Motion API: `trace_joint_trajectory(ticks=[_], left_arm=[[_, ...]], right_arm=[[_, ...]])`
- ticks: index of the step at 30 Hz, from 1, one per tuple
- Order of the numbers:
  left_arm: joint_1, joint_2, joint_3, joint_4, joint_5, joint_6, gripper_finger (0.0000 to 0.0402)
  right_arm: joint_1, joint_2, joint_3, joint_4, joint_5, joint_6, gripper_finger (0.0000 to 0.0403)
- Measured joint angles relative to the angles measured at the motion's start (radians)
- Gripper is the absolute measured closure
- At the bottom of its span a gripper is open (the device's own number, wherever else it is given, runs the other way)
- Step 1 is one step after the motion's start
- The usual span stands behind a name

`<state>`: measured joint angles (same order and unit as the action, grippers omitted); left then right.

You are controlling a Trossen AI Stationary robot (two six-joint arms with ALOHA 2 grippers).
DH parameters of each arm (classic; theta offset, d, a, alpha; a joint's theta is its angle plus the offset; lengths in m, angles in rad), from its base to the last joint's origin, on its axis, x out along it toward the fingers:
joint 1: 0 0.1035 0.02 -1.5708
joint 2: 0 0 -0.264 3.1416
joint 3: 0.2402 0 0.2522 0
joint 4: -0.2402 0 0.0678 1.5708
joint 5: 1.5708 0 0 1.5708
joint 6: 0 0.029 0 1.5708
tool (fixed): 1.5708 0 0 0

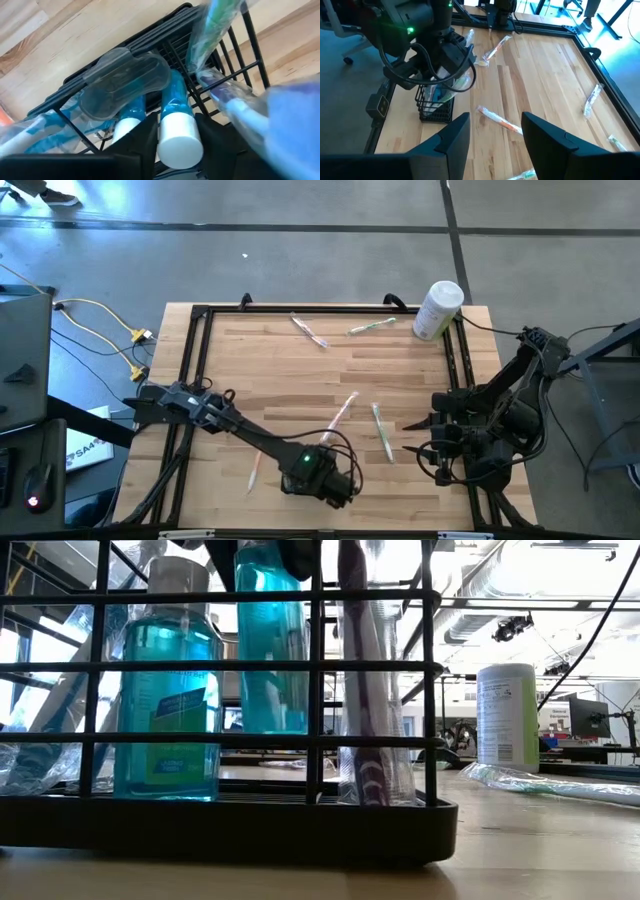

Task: Pick & Place toothbrushing station
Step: Put the blue mouthwash into the black wire organizer, then put the bottom orange toothbrush into the black wire organizer

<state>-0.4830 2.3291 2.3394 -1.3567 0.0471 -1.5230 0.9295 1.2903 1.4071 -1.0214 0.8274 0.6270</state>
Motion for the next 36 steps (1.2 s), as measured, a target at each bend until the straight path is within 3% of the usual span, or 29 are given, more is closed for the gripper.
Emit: trace_joint_trajectory(ticks=[6,36], left_arm=[[0.000,0.000,0.000,-0.003,0.004,0.000,0.0244],[0.000,-0.003,0.018,0.006,-0.016,0.008,0.0238]], right_arm=[[0.000,0.000,0.000,-0.001,0.000,-0.002,0.0232],[0.000,0.000,0.000,-0.001,-0.018,-0.003,0.0232]])
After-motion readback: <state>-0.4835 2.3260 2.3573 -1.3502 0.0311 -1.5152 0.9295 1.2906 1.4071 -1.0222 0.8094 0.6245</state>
